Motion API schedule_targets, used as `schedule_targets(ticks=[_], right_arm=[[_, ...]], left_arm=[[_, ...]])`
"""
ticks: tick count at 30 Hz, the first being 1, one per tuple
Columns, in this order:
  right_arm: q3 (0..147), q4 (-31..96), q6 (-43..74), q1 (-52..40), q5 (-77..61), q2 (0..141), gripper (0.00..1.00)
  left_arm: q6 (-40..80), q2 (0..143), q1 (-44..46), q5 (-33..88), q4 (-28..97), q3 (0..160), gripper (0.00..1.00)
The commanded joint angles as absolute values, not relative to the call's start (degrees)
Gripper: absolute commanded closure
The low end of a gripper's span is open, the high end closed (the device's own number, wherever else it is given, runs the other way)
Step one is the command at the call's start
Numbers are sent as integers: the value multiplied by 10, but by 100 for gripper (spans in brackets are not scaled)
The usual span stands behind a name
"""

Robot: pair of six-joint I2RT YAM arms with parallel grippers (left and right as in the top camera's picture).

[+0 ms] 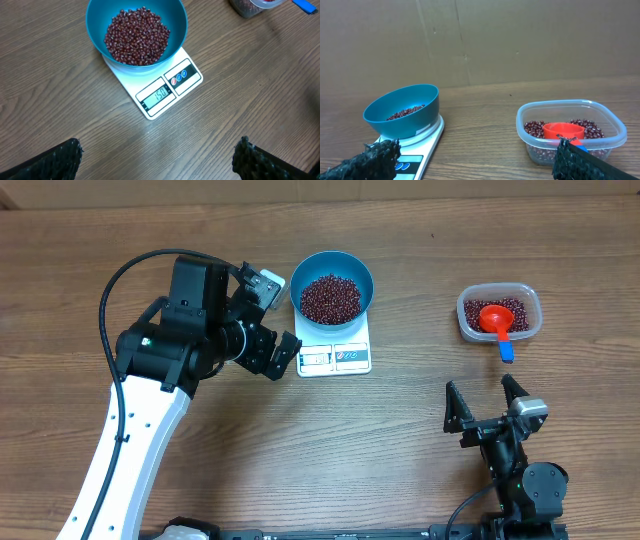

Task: Scoop item into bowl and weigh 150g on scale

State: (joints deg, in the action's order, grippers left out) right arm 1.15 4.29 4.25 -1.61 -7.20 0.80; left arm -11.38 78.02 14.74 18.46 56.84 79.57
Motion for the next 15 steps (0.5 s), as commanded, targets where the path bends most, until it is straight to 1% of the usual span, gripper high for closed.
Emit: schedule_targets(ticks=[1, 11, 15], right_arm=[[4, 39, 42, -19, -69, 2, 0], [4, 39, 42, -19, -69, 2, 0], [4, 39, 42, -19, -69, 2, 0]], left_arm=[[-122, 784, 147, 189, 568, 804, 0], [-123, 781, 147, 174, 572, 804, 0], [-122, 757, 145, 170, 570, 797, 0]])
